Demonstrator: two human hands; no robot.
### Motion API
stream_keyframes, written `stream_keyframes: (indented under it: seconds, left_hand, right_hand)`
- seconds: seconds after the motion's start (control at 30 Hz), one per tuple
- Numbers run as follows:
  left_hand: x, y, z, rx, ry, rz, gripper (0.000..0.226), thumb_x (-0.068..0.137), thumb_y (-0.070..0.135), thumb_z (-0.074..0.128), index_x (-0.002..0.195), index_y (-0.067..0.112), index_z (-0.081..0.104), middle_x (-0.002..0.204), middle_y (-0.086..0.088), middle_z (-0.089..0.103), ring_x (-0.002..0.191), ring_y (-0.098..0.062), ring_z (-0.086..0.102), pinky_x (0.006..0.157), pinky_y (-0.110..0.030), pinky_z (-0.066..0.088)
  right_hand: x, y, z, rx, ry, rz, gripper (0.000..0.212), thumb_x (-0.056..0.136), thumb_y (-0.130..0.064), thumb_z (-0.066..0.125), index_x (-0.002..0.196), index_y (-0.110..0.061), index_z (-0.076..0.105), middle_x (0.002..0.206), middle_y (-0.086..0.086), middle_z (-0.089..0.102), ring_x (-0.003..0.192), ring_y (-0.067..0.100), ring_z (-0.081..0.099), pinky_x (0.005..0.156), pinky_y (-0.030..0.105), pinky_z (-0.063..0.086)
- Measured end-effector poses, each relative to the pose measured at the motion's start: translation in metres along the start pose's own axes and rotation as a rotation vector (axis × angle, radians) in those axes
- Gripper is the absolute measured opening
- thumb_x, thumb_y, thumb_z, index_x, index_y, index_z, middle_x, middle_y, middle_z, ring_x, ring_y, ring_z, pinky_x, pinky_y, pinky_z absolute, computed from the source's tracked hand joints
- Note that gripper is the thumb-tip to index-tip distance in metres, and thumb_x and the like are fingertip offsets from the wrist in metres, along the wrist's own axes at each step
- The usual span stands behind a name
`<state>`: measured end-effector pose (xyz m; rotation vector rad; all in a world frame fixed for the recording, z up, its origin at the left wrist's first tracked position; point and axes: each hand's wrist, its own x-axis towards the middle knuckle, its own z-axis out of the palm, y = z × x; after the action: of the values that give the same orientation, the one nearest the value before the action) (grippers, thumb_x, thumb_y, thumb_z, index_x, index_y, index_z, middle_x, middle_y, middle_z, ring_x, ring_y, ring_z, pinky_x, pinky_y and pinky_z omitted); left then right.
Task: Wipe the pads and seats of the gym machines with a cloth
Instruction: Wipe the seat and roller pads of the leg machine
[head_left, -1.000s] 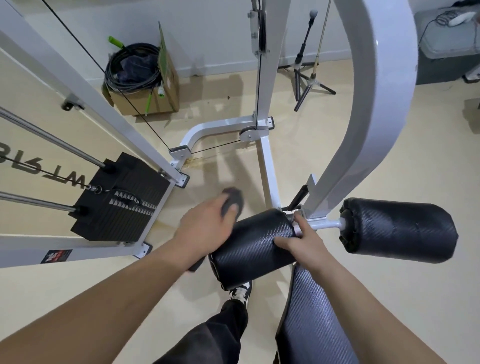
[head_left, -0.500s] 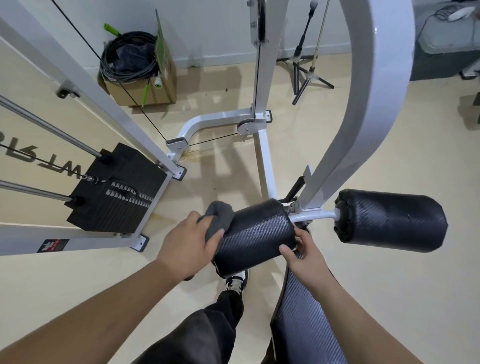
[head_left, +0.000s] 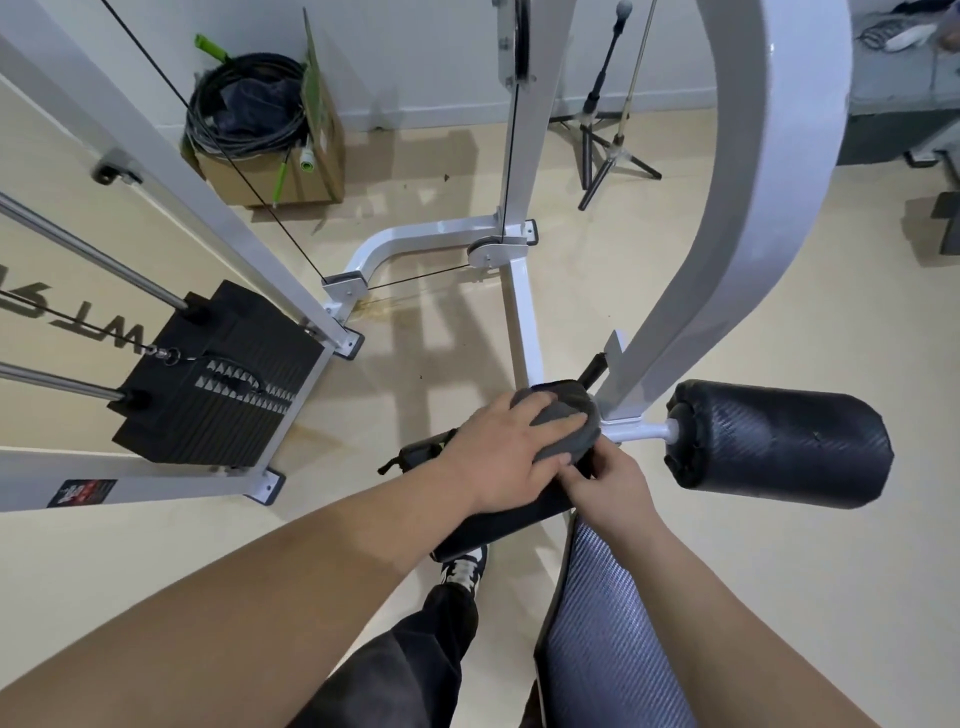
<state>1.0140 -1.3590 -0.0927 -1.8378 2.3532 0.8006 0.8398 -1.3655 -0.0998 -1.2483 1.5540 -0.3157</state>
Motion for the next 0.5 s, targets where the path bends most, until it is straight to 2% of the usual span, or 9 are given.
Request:
stream_keyframes:
  seconds: [0.07,0.13,0.2,0.27,0.37,0.43,0.5]
  left_hand:
    - [-0.010,-0.008,0.000,0.003,0.034,-0.039,0.057,0.094,0.056,0.033,0.149,0.045,0.043,0.148,0.000,0.044,0.122,-0.033,0.042,0.102,-0.050,0.045]
    - [-0.032,-0.015,0.003,0.026,0.126,-0.086,0.050,0.094,0.051,0.042,0.141,0.039,0.051,0.131,-0.002,0.052,0.107,-0.032,0.047,0.091,-0.047,0.049]
    - [-0.059,-0.031,0.004,0.039,0.149,-0.145,0.044,0.092,0.048,0.046,0.134,0.036,0.056,0.116,-0.003,0.054,0.097,-0.032,0.050,0.081,-0.044,0.052]
    - [-0.087,-0.054,0.004,-0.008,0.151,-0.291,0.039,0.091,0.047,0.045,0.123,0.032,0.061,0.107,-0.005,0.053,0.092,-0.032,0.056,0.072,-0.040,0.054]
    - [-0.107,-0.074,-0.010,-0.117,0.150,-0.513,0.037,0.097,0.049,0.042,0.122,0.031,0.061,0.110,-0.004,0.056,0.094,-0.033,0.066,0.076,-0.038,0.055]
    - [-0.090,-0.066,-0.026,-0.163,0.225,-0.526,0.040,0.099,0.052,0.042,0.130,0.033,0.058,0.119,-0.002,0.058,0.102,-0.032,0.066,0.084,-0.040,0.055]
    - [-0.054,-0.043,-0.041,-0.217,0.266,-0.446,0.043,0.100,0.056,0.042,0.137,0.037,0.055,0.130,0.002,0.057,0.112,-0.028,0.063,0.091,-0.040,0.054]
  right_hand:
    - [0.002,0.005,0.001,0.039,0.001,0.008,0.032,0.088,-0.015,0.076,0.118,-0.024,0.071,0.109,-0.010,0.077,0.107,0.012,0.070,0.098,0.039,0.056]
    - [0.001,0.009,0.001,0.100,-0.003,0.036,0.038,0.088,-0.013,0.079,0.125,-0.019,0.070,0.115,-0.007,0.077,0.111,0.012,0.070,0.104,0.040,0.054]
    - [-0.003,0.016,0.002,0.154,-0.006,0.054,0.040,0.090,-0.010,0.078,0.129,-0.014,0.068,0.120,-0.004,0.076,0.114,0.013,0.070,0.106,0.039,0.053]
    - [-0.009,0.021,0.004,0.179,0.002,0.056,0.041,0.091,-0.009,0.077,0.130,-0.016,0.065,0.123,-0.004,0.075,0.116,0.012,0.069,0.107,0.035,0.052]
    - [-0.016,0.029,0.004,0.144,-0.004,0.124,0.032,0.089,-0.004,0.076,0.116,-0.018,0.063,0.111,-0.004,0.075,0.108,0.019,0.069,0.095,0.033,0.052]
    - [-0.015,0.028,0.000,0.012,-0.050,0.159,0.030,0.085,-0.008,0.076,0.110,-0.015,0.060,0.104,-0.003,0.071,0.105,0.023,0.067,0.081,0.030,0.048]
    - [-0.015,0.019,-0.001,0.004,-0.076,0.153,0.043,0.084,-0.015,0.079,0.122,-0.019,0.058,0.109,-0.010,0.068,0.108,0.013,0.065,0.082,0.027,0.047]
